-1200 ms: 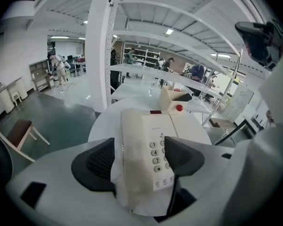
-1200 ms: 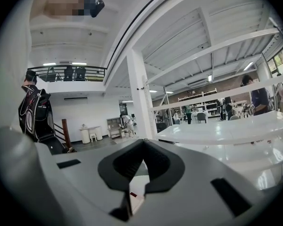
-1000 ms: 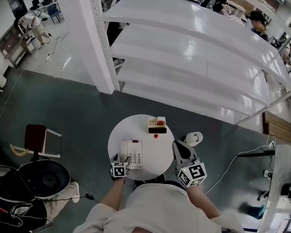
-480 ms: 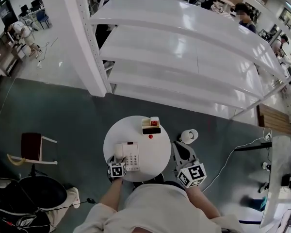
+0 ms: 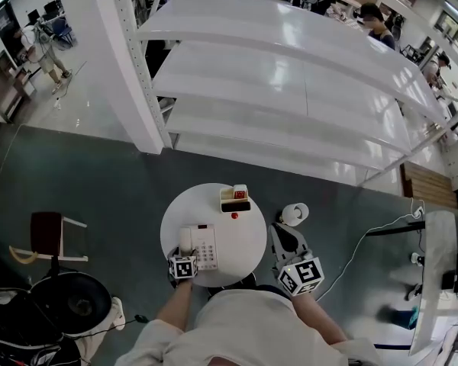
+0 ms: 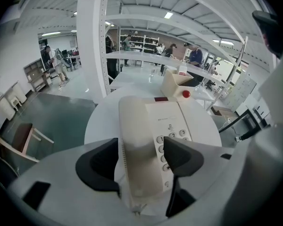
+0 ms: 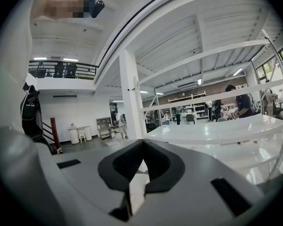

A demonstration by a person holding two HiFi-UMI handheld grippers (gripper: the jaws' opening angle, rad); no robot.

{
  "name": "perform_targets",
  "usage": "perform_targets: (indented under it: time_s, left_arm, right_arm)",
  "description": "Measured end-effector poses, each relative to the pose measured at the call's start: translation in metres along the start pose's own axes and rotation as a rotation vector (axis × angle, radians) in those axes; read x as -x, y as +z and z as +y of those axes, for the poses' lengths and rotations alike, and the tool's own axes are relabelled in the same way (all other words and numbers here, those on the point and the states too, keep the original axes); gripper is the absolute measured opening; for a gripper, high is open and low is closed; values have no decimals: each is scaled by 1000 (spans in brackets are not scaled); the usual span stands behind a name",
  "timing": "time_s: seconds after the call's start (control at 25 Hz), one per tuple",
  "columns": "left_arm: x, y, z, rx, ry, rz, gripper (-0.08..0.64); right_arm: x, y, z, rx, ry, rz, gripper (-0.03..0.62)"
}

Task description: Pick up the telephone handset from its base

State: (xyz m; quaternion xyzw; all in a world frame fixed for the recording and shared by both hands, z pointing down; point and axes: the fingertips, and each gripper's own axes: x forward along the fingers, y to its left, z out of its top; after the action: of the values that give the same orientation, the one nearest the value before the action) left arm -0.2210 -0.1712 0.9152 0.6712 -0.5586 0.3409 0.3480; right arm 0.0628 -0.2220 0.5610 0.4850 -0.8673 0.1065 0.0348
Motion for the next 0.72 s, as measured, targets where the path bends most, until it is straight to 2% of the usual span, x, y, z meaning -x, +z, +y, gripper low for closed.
perform_targets:
  time_s: [0.08,0.12,0.72]
  left_arm:
    - [0,-2,1,-1,10,0,280]
    - [1,-3,2,1,15,-1,225]
    - [6,1,4,49,39,1,204]
  right_arm:
    - [1,0,0,0,0,1,9]
    - [2,1,0,0,0,2,9]
    - [8,2,3,3,-6,9,9]
